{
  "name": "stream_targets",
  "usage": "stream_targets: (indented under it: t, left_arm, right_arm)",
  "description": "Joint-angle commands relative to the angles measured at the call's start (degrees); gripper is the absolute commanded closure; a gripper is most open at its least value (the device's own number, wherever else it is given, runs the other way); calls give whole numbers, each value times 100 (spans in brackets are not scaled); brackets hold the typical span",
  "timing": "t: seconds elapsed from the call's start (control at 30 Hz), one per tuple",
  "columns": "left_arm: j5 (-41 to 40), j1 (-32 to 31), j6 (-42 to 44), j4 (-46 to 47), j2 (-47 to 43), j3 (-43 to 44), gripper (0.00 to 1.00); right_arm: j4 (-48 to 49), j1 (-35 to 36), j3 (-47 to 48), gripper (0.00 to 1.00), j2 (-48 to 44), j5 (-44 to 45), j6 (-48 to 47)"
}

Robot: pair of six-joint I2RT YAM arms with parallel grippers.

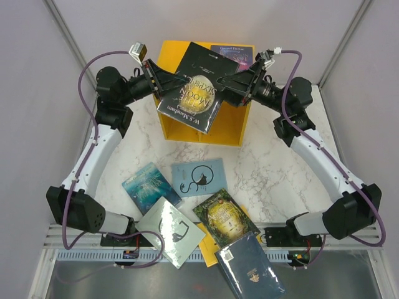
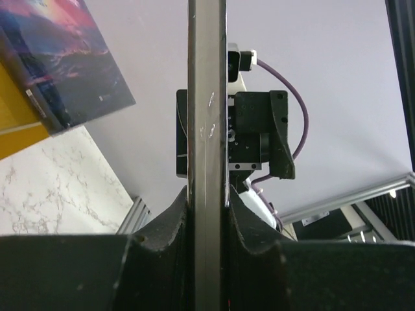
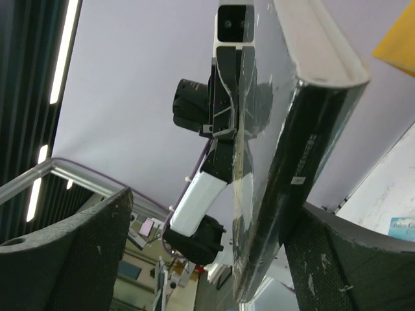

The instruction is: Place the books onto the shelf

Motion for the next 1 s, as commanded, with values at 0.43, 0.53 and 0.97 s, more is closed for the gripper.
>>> stream_targets:
  t: [0.43,0.53,0.97]
  left_arm:
    - [-2331,-1443,165,-556,1293,2093,98]
    - [-2156,-1434,655,-1310,1547,2627,87]
    - [-1699,-855,1985,-2940,979,2078,2]
  right_arm:
    - [-1853,-543,2015,100,1040,206,-897]
    - [-1924,-1140,2260,100,1216,31,-765]
    - [-4359,-1776,5698,100,3579,-1304,-1205]
